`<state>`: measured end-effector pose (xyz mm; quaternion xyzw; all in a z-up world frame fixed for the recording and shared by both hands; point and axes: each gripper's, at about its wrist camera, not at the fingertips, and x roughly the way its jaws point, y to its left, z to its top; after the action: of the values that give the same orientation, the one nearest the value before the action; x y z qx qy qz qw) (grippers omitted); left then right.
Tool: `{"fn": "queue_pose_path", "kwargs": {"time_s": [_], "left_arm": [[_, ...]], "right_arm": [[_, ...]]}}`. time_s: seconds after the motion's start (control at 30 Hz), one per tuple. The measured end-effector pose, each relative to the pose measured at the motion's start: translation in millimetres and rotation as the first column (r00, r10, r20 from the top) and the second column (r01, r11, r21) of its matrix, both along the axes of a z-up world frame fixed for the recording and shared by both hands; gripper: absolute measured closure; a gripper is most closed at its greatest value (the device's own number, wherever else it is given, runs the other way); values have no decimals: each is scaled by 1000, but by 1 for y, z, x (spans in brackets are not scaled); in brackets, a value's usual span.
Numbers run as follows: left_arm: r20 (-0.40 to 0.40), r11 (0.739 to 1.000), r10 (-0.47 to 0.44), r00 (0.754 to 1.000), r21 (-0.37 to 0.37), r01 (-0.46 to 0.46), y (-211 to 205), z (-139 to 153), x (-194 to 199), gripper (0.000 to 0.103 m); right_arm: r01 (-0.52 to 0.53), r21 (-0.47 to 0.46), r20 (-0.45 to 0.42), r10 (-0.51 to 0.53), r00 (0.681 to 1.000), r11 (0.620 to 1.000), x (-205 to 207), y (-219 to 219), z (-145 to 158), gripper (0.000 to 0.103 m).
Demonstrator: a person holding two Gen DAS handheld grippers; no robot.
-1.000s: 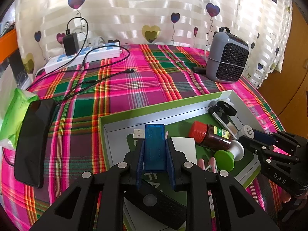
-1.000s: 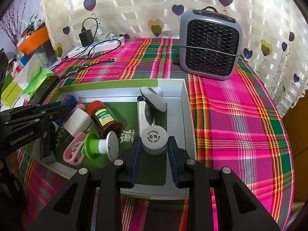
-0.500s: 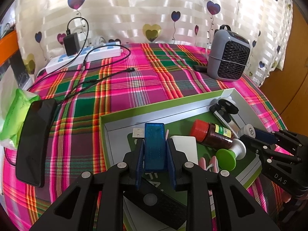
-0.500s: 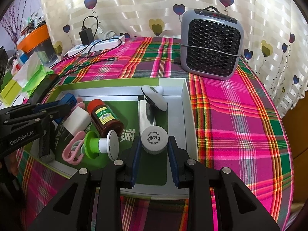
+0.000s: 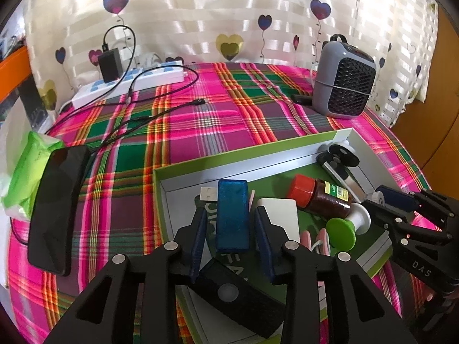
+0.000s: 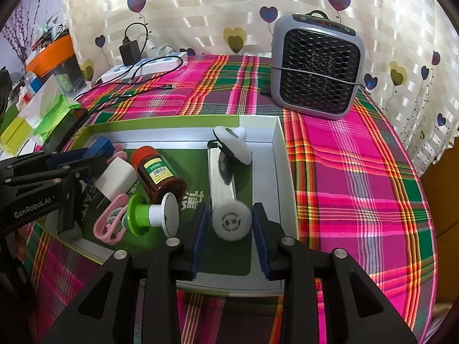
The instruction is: Organize rigid objects
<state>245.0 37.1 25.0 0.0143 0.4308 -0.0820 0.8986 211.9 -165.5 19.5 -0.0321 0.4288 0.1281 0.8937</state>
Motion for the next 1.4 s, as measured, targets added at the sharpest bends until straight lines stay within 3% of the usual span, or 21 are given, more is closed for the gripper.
{"fn": "queue_pose_path", "kwargs": {"time_s": [0.1,0.5,0.67,0.83,1.1,1.4], "left_arm": [[5,1000,-2,1000,0,2,-1,2,-3,70],[46,1000,21,999,-13,-21,0,18,-25,70],[83,999,40,996,20,-42,-2,27,-44,70],[83,998,58,995,-1,-58,-3,29,-67,70],[68,998,62,996,11,-62,-11,21,-100,70],[6,998,55,998,27,-55,-25,-4,-126,70]], "right_arm": [[-2,-5,5,2,1000,1000,-1,2,1,60],[8,15,32,-8,999,1000,-15,3,11,60],[7,14,47,-8,999,1000,-27,7,16,60],[2,34,65,-4,998,999,-41,9,23,60],[-6,41,81,2,997,999,-66,13,27,60],[5,-1,39,-5,999,1000,-85,18,9,60]]}}
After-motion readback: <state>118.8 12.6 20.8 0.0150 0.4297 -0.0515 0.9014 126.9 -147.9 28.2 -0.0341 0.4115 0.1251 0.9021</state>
